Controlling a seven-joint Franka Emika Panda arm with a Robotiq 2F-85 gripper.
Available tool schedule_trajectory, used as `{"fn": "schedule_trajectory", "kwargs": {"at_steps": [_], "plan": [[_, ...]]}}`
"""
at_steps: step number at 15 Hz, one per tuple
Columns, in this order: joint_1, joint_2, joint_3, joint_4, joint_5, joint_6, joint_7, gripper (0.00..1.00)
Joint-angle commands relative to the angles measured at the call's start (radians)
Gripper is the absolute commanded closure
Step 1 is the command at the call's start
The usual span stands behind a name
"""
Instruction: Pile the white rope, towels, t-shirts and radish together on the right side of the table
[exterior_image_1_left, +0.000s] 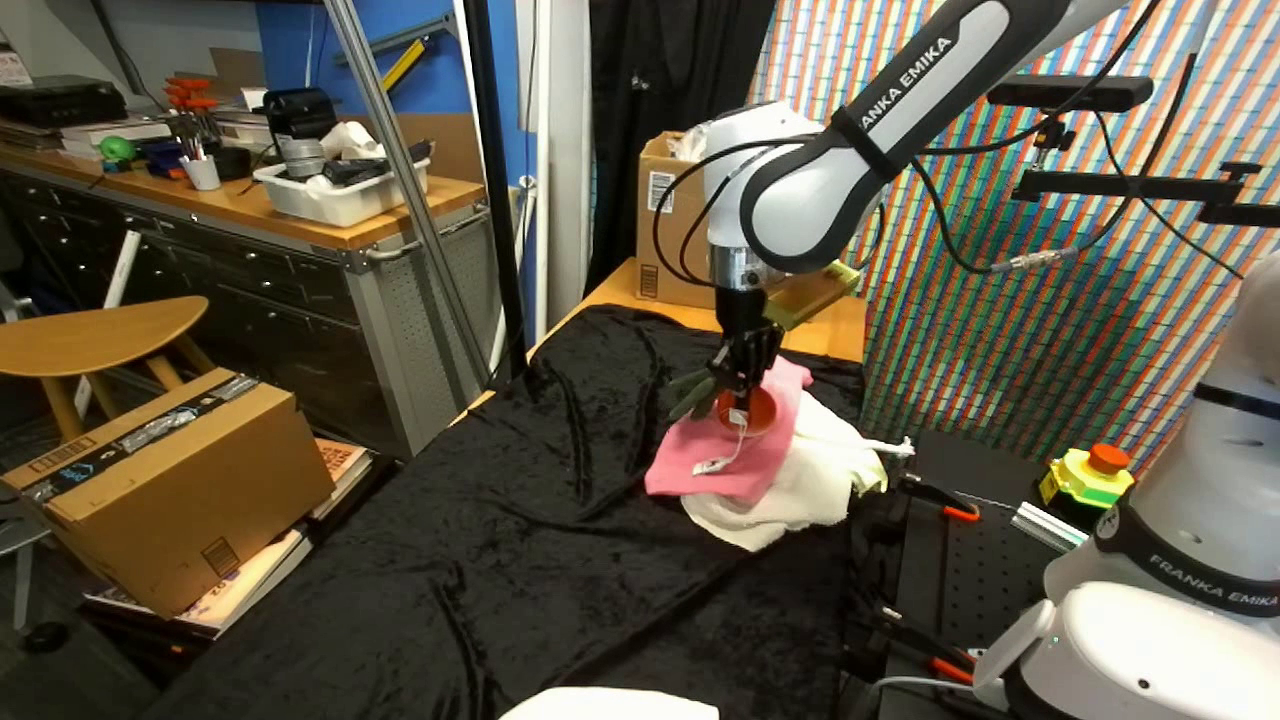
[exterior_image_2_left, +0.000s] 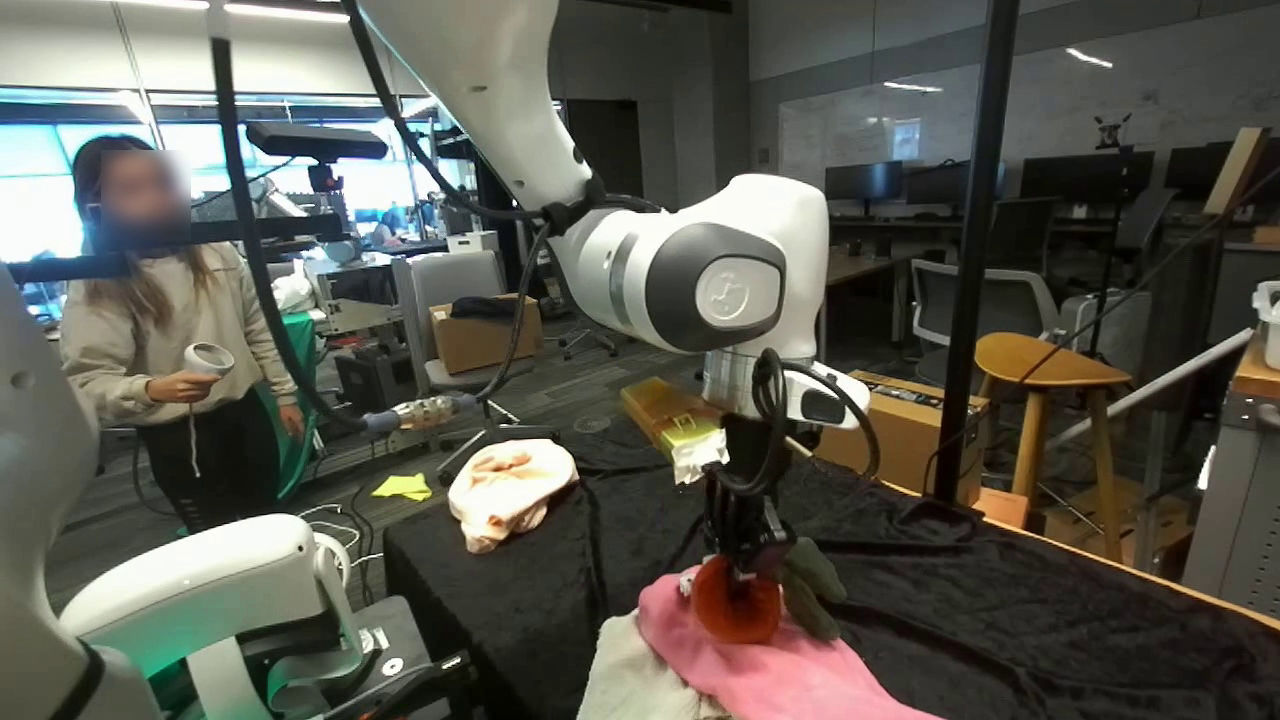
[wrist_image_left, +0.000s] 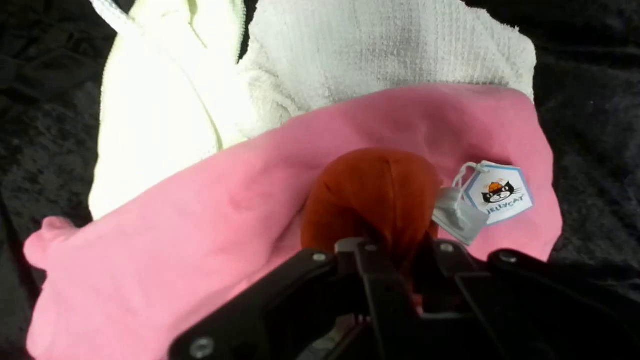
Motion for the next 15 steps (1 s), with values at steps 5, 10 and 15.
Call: {"fn": "schedule_trajectory", "kwargs": {"at_steps": [5,10,15], "plan": [[0.025,0.134,0.004,0.033,-0.001,0.015,0.079,0.89],[0.039,0.151,0.005,0.035,0.013,0.025,0.086,0.90],[0.044,0.129,0.007,0.026,0.017,0.027,0.085,0.59]]}}
